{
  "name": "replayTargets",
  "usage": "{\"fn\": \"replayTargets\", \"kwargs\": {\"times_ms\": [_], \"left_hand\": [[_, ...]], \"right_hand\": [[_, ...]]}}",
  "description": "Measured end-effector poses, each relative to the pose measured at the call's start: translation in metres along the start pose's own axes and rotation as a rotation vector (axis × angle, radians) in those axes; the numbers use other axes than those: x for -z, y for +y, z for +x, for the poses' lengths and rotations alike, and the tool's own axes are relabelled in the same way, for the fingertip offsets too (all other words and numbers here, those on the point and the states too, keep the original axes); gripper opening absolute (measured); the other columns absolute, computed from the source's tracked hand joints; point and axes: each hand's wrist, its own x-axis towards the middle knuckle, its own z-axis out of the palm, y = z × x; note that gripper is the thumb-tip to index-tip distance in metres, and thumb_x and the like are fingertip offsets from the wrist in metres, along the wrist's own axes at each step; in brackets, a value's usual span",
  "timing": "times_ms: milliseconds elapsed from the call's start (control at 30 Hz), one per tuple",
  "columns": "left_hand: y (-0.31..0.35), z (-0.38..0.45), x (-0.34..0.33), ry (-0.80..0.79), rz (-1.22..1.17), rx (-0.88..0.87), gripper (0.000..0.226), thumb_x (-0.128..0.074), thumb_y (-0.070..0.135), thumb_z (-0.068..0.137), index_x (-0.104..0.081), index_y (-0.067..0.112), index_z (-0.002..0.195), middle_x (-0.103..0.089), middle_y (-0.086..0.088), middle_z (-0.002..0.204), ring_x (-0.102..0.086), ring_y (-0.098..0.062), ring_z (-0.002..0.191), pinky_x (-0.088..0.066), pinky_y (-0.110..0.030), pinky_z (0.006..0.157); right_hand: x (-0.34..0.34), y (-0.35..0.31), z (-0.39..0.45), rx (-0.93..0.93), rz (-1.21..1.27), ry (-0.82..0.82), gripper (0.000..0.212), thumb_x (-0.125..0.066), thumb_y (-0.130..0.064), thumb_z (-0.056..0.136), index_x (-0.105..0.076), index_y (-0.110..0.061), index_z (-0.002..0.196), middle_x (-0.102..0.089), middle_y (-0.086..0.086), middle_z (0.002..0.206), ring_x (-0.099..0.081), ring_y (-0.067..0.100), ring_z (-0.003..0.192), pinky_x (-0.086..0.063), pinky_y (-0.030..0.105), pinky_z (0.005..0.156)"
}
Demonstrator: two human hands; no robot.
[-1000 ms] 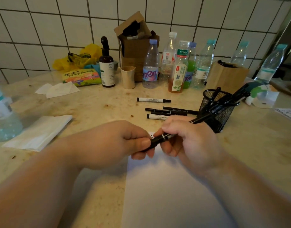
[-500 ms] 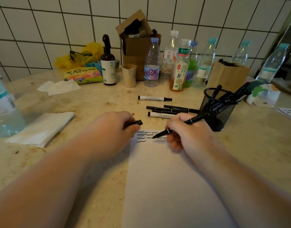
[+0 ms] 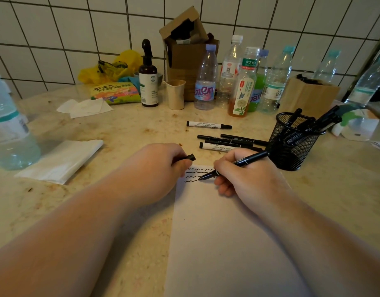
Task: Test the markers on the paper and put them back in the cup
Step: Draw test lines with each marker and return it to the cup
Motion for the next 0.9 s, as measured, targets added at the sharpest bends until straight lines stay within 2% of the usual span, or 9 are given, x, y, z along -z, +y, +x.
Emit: {"fn": "replayTargets", "kwargs": {"times_ms": [500,667,767,900], "left_hand": [[0.001,-0.001,0.003,-0.016,-0.010,0.010,0.023,-0.047,0.045,0.098,-0.065,0.034,0.089,-0.069,0.012,0.087,-0.062,-0.006,0.076,-0.051,-0.025,0.071],[0.002,-0.001,0.004,-0.022,-0.019,-0.001,0.019,-0.048,0.046,0.097,-0.064,0.037,0.098,-0.069,0.016,0.089,-0.062,-0.004,0.078,-0.050,-0.023,0.070],[0.001,-0.003,0.004,-0.019,-0.021,-0.026,0.021,-0.052,0.047,0.095,-0.062,0.040,0.113,-0.067,0.018,0.096,-0.060,-0.002,0.082,-0.046,-0.017,0.066],[0.002,-0.005,0.006,-0.016,-0.049,-0.049,0.022,-0.055,0.046,0.094,-0.062,0.042,0.115,-0.067,0.016,0.100,-0.059,-0.002,0.083,-0.046,-0.016,0.068]], "right_hand": [[0.004,0.002,0.004,-0.068,0.035,0.063,0.018,-0.064,-0.014,0.089,-0.069,-0.015,0.072,-0.073,0.010,0.063,-0.065,0.017,0.051,-0.051,0.028,0.053],[0.011,0.004,0.006,-0.058,0.039,0.169,0.017,-0.063,-0.016,0.088,-0.071,-0.016,0.073,-0.072,0.008,0.062,-0.066,0.016,0.053,-0.052,0.027,0.053],[0.015,0.002,0.008,-0.022,0.117,0.220,0.018,-0.065,-0.020,0.092,-0.072,-0.013,0.077,-0.070,0.004,0.059,-0.061,0.014,0.052,-0.048,0.027,0.051],[0.015,-0.002,0.006,0.020,0.339,0.154,0.021,-0.069,-0.020,0.093,-0.073,-0.011,0.075,-0.058,0.002,0.055,-0.050,0.014,0.051,-0.041,0.026,0.050]]}}
